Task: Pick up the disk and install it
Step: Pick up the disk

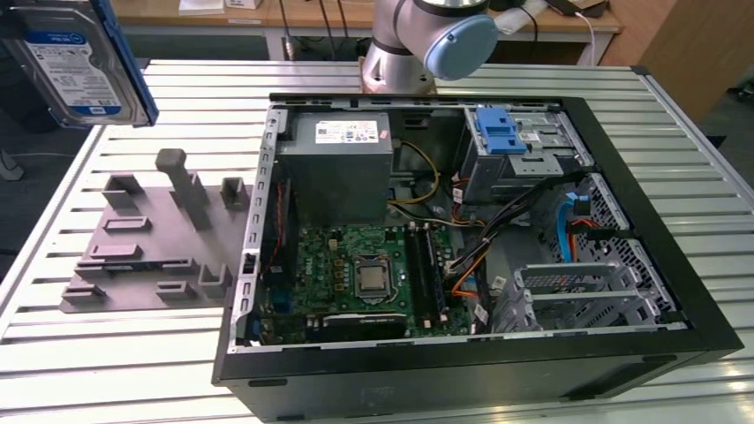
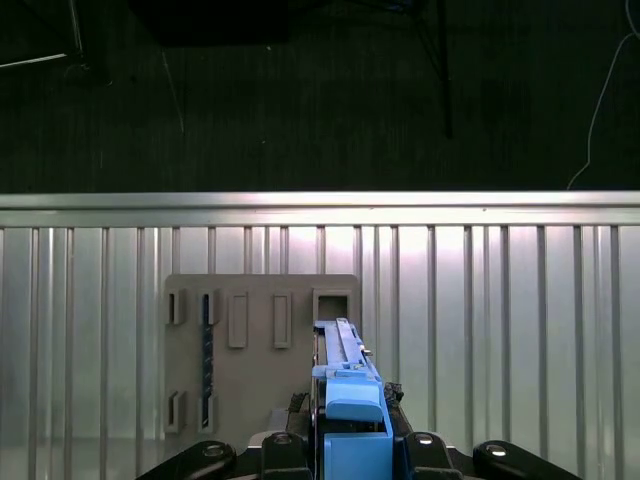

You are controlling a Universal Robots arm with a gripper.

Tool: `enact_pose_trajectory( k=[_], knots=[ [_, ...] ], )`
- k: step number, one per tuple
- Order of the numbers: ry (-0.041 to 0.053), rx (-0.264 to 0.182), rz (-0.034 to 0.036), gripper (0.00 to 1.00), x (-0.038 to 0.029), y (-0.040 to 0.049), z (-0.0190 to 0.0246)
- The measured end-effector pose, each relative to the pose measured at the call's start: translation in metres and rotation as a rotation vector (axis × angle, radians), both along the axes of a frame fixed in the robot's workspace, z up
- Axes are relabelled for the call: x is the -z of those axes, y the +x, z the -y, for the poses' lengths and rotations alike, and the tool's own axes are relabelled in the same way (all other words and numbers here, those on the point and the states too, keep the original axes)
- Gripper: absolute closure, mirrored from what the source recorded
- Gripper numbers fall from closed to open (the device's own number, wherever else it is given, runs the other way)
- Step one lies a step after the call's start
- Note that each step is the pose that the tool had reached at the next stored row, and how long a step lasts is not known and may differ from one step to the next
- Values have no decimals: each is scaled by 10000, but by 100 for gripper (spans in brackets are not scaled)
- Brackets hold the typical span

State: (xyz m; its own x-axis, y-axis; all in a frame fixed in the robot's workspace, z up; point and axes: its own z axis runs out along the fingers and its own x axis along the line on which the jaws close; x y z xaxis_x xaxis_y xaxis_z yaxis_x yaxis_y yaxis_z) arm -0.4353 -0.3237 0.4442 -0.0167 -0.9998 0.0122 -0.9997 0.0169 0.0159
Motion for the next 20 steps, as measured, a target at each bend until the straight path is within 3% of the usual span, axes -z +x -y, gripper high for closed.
enact_pose_trajectory(
  k=[5, 20],
  knots=[
    [1, 0, 2, 63, -12, 0, -2],
    [216, 1, 0, 63, -21, 0, -3]
  ],
)
